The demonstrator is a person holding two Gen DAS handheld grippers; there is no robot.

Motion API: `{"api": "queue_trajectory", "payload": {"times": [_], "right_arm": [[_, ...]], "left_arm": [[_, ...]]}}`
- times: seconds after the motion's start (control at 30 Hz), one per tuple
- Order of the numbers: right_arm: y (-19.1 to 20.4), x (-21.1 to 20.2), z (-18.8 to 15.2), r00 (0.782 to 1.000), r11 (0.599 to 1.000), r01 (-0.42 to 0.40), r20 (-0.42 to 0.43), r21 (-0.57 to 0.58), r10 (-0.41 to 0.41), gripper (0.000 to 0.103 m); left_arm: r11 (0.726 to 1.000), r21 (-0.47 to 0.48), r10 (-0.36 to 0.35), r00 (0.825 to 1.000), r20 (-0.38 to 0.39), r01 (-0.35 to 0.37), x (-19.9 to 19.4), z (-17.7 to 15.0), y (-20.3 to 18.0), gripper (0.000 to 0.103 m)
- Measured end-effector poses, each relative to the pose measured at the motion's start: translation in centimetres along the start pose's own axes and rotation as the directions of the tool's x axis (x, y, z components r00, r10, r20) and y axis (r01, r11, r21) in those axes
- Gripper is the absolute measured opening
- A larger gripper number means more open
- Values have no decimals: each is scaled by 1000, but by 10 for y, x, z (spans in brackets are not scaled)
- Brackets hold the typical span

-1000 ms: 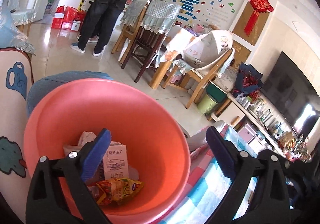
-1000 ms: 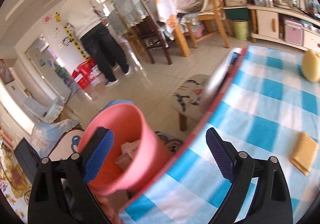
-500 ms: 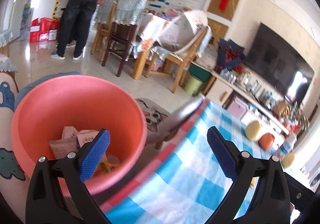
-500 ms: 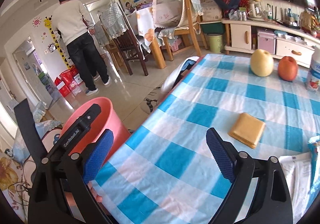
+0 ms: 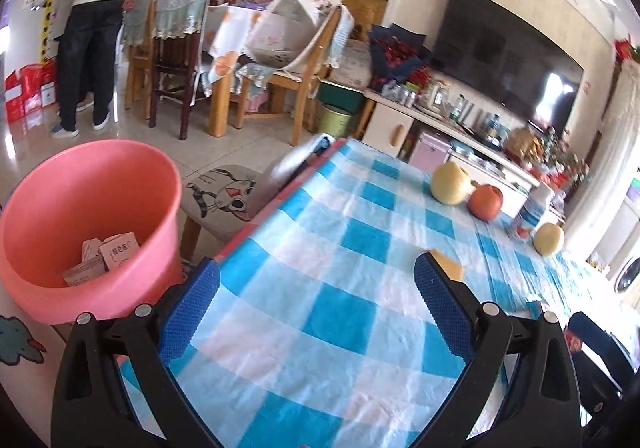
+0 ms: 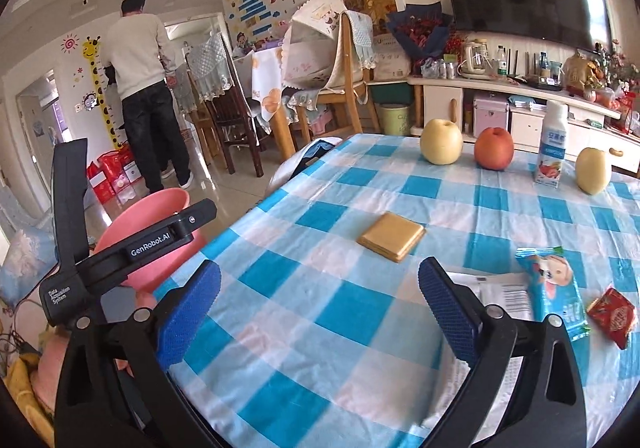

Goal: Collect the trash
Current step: 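Return both tools from the pink bin to the table, then grasp the yellow cheese slice with the left tool while the right tool grasps the red snack pouch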

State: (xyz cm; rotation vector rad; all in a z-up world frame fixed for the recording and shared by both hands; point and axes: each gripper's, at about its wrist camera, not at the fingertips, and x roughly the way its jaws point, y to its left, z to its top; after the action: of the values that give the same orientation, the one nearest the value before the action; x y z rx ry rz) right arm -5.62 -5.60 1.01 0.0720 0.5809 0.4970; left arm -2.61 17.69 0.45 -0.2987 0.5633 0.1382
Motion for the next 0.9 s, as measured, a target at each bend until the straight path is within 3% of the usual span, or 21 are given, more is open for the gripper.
{"api": "queue_trajectory", "payload": {"times": [0.2, 0.33, 0.6, 0.9], "right_arm": [[-20, -20, -6, 1000, 998, 31, 8, -54, -30, 98], [-49, -30, -7, 999, 999, 43, 5, -1, -43, 98], [-110, -49, -6, 989, 986, 146, 14, 76, -147, 98], [-170, -61, -3, 972, 965, 233, -52, 118, -229, 98]], "left_arm": [[996, 83, -16, 999, -35, 19, -3, -14, -29, 98], [991, 129, -18, 998, -62, 26, 0, -24, -46, 98], [972, 224, -42, 993, -113, 67, 9, -40, -87, 98], [950, 286, -85, 986, -142, 123, 38, -37, -121, 98]]}}
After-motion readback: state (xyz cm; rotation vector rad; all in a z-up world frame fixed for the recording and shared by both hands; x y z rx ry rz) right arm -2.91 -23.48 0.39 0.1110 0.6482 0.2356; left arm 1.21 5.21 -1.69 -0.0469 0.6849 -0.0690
